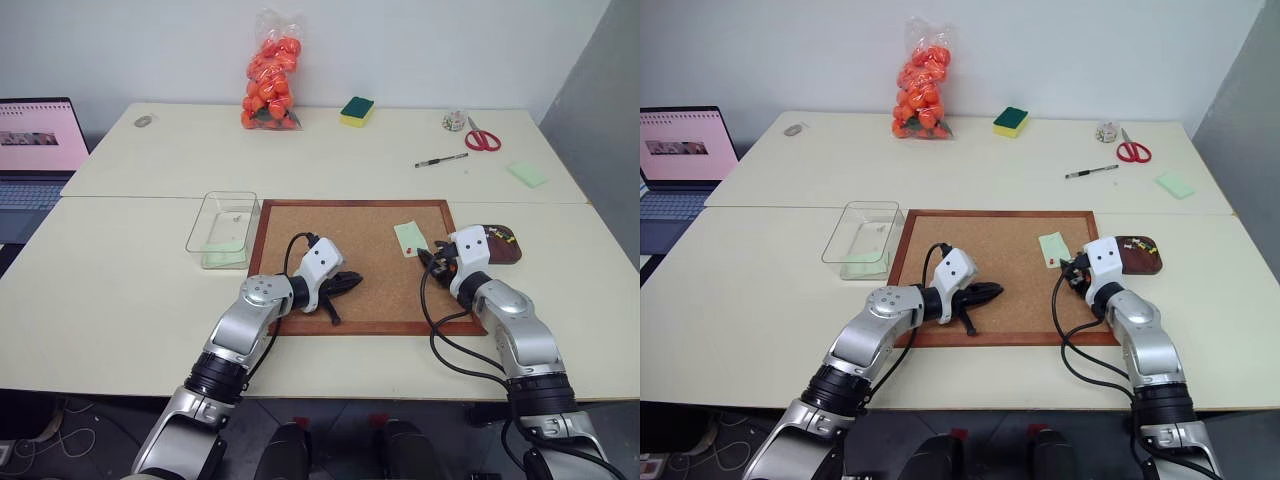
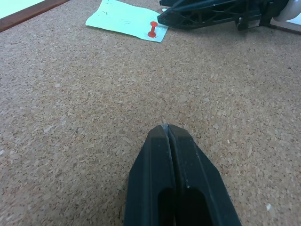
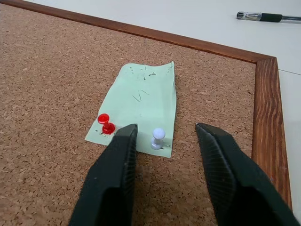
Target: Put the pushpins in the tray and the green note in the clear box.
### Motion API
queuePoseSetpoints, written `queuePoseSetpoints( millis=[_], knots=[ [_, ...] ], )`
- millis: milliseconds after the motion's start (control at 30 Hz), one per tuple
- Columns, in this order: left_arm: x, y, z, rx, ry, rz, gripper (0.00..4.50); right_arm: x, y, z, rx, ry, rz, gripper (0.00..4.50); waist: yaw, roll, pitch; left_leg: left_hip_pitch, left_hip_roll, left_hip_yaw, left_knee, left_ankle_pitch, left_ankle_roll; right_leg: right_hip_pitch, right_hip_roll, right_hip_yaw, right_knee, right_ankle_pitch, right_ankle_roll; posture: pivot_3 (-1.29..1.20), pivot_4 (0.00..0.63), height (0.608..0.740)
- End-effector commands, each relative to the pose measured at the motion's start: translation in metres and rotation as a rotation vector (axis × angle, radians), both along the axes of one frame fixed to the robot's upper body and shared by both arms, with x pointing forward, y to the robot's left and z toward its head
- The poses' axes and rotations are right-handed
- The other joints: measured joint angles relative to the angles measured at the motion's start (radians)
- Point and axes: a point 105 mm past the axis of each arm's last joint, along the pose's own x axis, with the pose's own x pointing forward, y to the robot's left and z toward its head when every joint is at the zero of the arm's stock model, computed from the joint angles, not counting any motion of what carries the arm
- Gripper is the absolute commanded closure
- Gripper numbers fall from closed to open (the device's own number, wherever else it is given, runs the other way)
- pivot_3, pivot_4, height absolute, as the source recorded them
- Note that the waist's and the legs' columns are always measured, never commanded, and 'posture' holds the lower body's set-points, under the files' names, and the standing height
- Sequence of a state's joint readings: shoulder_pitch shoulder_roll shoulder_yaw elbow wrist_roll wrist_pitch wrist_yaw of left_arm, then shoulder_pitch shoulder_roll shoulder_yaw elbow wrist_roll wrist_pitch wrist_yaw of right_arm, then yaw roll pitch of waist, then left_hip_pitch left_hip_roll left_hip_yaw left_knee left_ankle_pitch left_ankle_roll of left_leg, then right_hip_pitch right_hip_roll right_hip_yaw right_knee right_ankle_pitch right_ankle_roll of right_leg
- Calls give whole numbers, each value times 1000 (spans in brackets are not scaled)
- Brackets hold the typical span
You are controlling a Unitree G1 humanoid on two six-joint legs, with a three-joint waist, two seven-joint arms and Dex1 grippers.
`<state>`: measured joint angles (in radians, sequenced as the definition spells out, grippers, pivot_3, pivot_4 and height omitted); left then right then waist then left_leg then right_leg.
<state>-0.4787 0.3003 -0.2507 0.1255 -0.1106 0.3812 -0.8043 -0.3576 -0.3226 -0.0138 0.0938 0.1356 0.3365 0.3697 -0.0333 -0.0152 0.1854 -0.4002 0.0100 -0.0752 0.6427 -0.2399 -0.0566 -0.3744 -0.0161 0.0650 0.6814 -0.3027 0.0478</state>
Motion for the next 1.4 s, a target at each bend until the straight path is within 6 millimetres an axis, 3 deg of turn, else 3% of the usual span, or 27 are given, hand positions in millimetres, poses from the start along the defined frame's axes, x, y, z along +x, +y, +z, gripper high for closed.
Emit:
queuePoseSetpoints(
  millis=[33, 200, 1400],
  knots=[
    [-4, -3, -1, 8, 1, -23, 4500, 3, -1, 13, 15, -51, -3, 3447, 0, 0, 0, 0, 0, 0, 0, 0, 0, 0, 0, 0, 0, 0, 0, 0, 150, 740],
    [-4, -3, -1, 9, 3, -24, 4500, 2, 0, 12, 18, -48, 0, 4477, 0, 0, 0, 0, 0, 0, 0, 0, 0, 0, 0, 0, 0, 0, 0, 0, 150, 740],
    [-7, -3, -4, 20, 20, -41, 4500, -7, -6, 35, 132, -134, -52, 4477, 0, 0, 0, 0, 0, 0, 0, 0, 0, 0, 0, 0, 0, 0, 0, 0, 150, 740]
  ],
)
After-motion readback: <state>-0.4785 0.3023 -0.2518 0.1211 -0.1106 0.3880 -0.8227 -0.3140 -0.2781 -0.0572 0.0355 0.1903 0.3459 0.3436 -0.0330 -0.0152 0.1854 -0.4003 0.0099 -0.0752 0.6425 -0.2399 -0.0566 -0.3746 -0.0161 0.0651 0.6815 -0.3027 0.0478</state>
